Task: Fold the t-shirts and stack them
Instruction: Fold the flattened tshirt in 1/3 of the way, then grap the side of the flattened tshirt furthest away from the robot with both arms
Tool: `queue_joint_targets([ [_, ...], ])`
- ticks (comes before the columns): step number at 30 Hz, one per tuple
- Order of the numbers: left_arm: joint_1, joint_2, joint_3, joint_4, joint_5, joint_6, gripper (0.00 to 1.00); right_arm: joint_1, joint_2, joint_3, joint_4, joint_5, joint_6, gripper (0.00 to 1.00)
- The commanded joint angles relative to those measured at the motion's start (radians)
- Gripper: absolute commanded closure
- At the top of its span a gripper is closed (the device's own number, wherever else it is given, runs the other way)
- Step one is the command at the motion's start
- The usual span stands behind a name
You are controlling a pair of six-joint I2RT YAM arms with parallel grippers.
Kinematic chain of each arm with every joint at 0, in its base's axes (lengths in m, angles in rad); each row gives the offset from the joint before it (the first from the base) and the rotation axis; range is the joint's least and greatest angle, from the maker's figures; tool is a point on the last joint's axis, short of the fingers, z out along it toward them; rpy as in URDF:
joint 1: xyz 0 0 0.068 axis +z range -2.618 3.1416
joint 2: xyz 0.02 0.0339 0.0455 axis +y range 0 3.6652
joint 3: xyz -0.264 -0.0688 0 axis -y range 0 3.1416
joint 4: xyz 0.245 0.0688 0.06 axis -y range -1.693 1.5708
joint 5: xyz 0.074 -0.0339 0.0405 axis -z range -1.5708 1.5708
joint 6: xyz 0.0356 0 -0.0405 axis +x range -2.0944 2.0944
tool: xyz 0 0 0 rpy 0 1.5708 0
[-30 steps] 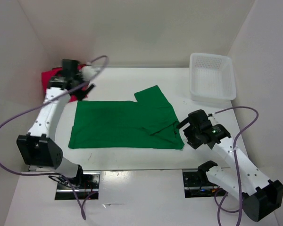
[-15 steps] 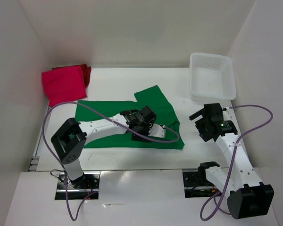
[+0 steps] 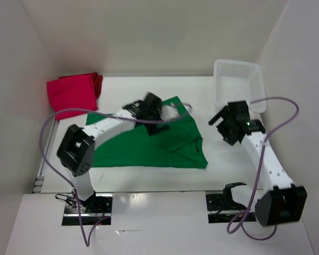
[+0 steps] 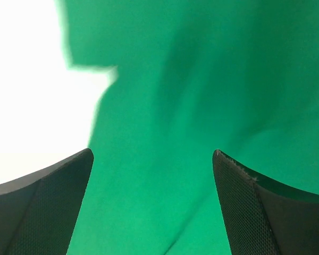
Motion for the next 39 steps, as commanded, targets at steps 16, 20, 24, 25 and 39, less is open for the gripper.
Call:
queue_joint_targets([
  [16,0.937,0.005,0.007,-0.086,0.309,-0.332,0.11,0.251,1.396,1.682,-0.225,0.236,-0.572,0.0],
  [20,0.965,0.093,0.021,-0.115,0.298,-0.344,0.3,0.217,1.516,1.792,-0.233,0.13,-0.545,0.0],
  [24,0.988,0.102,-0.016,-0.087,0.269,-0.355,0.3,0.233,1.564,1.772,-0.209,0.068,-0.564,0.03],
  [25,0.988,0.122,-0.016,-0.077,0.26,-0.355,0.3,0.233,1.582,1.772,-0.209,0.068,-0.575,0.05],
  [39,1.006,0.254,0.07,-0.049,0.258,-0.385,0.19,0.3,1.726,1.796,-0.218,0.08,-0.564,0.39],
])
